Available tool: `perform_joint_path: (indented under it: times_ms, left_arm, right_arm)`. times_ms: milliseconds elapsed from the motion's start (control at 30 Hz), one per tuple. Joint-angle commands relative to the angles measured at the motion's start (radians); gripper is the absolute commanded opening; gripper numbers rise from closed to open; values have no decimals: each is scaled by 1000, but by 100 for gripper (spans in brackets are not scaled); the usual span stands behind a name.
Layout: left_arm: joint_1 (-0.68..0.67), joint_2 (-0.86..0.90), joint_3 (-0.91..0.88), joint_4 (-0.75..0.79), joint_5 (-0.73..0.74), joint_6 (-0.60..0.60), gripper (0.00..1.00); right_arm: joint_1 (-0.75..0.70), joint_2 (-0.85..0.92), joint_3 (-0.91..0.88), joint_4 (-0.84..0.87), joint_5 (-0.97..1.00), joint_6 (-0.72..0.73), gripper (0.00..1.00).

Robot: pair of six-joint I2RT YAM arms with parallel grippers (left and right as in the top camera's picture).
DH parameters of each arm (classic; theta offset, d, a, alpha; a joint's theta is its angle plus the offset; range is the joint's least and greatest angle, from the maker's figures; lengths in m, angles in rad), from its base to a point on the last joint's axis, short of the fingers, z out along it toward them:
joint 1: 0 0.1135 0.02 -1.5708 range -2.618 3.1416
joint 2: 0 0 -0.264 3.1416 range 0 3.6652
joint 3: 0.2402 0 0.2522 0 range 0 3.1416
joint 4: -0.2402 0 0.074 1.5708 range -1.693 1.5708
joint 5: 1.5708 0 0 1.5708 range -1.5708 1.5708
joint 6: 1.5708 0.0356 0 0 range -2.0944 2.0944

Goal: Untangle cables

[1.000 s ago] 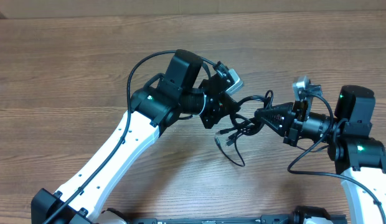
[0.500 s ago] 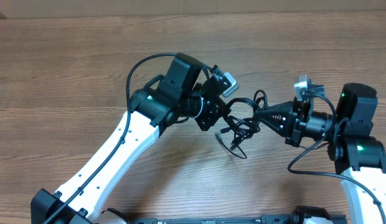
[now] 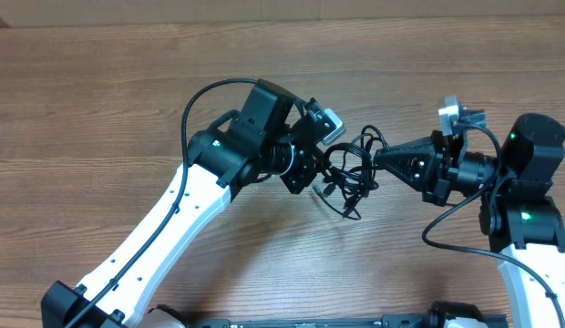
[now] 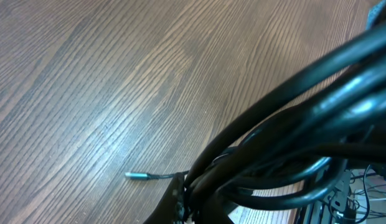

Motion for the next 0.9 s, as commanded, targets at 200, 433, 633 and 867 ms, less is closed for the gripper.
perform_joint_path:
  times_ms: [200, 433, 633, 867]
  left_arm:
    - [15, -2, 1, -29, -134, 19, 4]
    - [16, -2, 1, -36, -171, 19, 4]
    - [16, -2, 1, -36, -191, 20, 4]
    - [16, -2, 1, -37, -257, 19, 4]
  right_arm:
    - [-4, -13, 16, 199, -105, 372, 4]
    - [-4, -13, 16, 381, -120, 721, 4]
    - [-4, -13, 16, 600, -160, 1019, 4]
    - [-4, -13, 16, 664, -160, 1135, 4]
